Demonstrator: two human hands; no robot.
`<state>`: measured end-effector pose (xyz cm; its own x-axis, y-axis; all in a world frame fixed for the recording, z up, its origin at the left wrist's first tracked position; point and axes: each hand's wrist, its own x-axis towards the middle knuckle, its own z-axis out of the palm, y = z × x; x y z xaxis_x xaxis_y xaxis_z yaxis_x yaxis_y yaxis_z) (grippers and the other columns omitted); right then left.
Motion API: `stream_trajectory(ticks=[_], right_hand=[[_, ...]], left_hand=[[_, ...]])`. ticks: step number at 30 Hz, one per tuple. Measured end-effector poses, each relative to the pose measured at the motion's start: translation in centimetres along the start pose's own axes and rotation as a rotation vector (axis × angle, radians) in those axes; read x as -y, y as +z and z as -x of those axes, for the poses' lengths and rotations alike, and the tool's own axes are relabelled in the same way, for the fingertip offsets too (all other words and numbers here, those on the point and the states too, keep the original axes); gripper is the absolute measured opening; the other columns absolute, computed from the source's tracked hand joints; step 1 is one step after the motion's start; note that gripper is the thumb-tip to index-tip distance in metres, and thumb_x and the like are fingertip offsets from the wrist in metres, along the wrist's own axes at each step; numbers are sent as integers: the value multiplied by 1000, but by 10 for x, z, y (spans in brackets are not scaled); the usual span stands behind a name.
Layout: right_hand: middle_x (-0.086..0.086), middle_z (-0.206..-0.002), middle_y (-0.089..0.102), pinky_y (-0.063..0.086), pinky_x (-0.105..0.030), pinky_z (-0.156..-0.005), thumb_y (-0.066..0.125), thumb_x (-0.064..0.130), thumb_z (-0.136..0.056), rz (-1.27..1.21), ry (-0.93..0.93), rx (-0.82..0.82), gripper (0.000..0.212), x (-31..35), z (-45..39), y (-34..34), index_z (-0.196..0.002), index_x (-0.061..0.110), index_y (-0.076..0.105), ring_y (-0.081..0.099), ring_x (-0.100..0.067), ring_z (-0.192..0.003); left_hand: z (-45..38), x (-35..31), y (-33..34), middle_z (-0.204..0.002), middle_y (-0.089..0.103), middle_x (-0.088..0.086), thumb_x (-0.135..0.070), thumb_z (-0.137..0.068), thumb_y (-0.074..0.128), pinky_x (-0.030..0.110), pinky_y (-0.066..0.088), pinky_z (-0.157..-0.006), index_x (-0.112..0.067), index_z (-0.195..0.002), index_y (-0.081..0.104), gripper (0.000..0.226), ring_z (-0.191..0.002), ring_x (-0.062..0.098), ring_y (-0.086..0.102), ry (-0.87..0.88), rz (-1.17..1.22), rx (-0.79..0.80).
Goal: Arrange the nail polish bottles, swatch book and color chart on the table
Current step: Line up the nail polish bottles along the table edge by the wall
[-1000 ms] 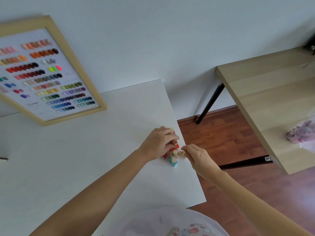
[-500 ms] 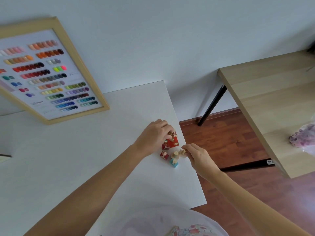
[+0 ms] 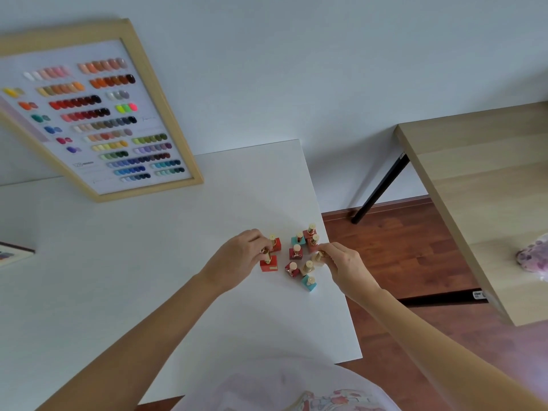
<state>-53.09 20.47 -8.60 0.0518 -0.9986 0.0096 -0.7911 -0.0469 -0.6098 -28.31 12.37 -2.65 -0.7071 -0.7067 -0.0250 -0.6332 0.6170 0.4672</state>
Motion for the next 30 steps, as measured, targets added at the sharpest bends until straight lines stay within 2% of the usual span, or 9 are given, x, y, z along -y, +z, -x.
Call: stream_trajectory(ticks=[4,10,14,17,20,24,30], right_hand=[[-9,-100,68,56,-34,-77,54,1,-92,-32,-7,4,23,4,-9,3,-111,7,64,65,-25,-84],[-9,-101,69,56,-34,-80,56,3,-91,-30,-43,119,20,10,-14,3,-109,7,64,66,-24,-88],[-5,-114,67,52,-27,-91,51,-5,-89,-49,12,204,36,5,-12,-1,-119,13,60,64,-20,-102],[-2,-127,58,48,-35,-98,46,-5,-86,26,113,352,51,-5,-8,1,-131,19,48,55,-21,-114],[-1,-130,51,46,-34,-99,57,7,-88,84,173,401,51,-8,-7,10,-135,21,41,51,-22,-114],[-2,-121,54,44,-28,-91,67,19,-84,89,173,362,50,-6,-13,21,-128,19,45,52,-19,-105],[-2,-115,59,50,-31,-90,70,21,-81,68,122,362,46,-11,-18,25,-122,17,51,58,-20,-100]], left_hand=[[-4,7,19,-106,62,6,-11,-92,57,28,50,-84,-8,-109,65,19,-97,20,61,-37,-18,-5],[-11,11,34,-106,63,9,-11,-93,57,29,52,-85,-7,-112,64,21,-97,22,62,-53,-24,-43],[-11,12,40,-105,62,8,-12,-91,60,29,54,-77,-7,-109,61,19,-92,22,62,-58,2,-105],[-7,15,46,-105,54,5,-16,-78,75,18,47,-67,-10,-107,48,39,-87,14,57,-139,85,-167],[-5,24,56,-115,48,5,-19,-69,82,19,48,-76,-12,-117,42,63,-97,13,50,-268,130,-144],[-11,36,69,-139,37,7,-16,-71,81,29,47,-98,-15,-139,30,85,-122,21,47,-392,177,8],[-28,39,79,-137,45,8,-18,-71,82,31,47,-98,-17,-139,39,80,-119,24,54,-388,252,72]])
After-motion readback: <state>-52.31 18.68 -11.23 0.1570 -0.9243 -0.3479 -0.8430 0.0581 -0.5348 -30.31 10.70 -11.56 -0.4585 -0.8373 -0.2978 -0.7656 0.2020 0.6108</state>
